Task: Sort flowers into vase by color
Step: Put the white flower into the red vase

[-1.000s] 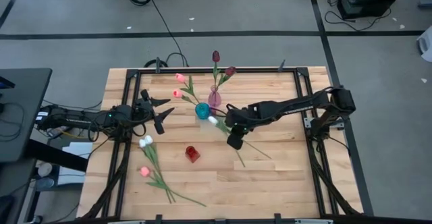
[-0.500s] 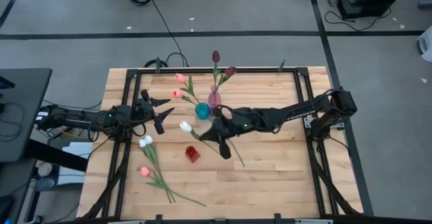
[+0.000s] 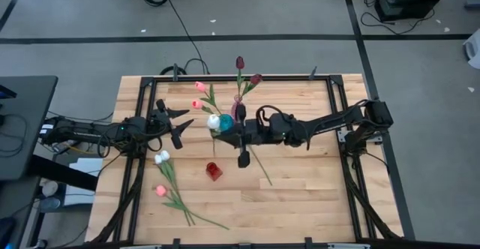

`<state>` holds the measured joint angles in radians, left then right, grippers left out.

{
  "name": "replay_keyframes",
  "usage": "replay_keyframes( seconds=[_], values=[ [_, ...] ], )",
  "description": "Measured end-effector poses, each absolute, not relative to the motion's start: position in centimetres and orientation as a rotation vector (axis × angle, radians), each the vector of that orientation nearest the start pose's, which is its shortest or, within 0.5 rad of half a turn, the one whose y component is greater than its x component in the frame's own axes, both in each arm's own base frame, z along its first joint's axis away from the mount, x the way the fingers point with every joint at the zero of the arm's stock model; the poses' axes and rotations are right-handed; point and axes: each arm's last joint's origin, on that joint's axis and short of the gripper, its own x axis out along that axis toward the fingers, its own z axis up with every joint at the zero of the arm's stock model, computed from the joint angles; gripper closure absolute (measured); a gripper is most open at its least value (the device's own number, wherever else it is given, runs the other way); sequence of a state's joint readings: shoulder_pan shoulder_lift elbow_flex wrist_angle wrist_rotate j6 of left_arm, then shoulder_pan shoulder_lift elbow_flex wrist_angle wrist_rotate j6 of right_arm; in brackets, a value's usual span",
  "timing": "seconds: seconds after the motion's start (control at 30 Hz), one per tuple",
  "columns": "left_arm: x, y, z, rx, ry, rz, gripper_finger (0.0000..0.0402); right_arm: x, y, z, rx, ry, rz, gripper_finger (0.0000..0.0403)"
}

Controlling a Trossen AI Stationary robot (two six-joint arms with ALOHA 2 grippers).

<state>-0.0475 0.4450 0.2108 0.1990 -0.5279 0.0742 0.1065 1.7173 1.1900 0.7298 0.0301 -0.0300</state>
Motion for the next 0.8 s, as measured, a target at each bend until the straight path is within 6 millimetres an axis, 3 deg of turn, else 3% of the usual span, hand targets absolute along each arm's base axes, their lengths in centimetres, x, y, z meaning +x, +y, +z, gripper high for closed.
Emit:
replay_keyframes(
  seconds=[0.33, 0.6, 0.8],
  values=[
    [12.9, 0.8, 21.5, 0.082, 0.050, 0.479, 0.0210, 40.0, 4.6, 30.2, 0.064, -0.203, 0.098, 0.0395],
    [13.1, 0.8, 21.4, 0.085, 0.058, 0.479, 0.0210, 41.7, 4.8, 26.8, 0.063, -0.167, 0.084, 0.0395],
    [13.2, 0.8, 21.4, 0.086, 0.064, 0.478, 0.0210, 41.9, 4.7, 26.2, 0.060, -0.125, 0.084, 0.0394]
  ],
)
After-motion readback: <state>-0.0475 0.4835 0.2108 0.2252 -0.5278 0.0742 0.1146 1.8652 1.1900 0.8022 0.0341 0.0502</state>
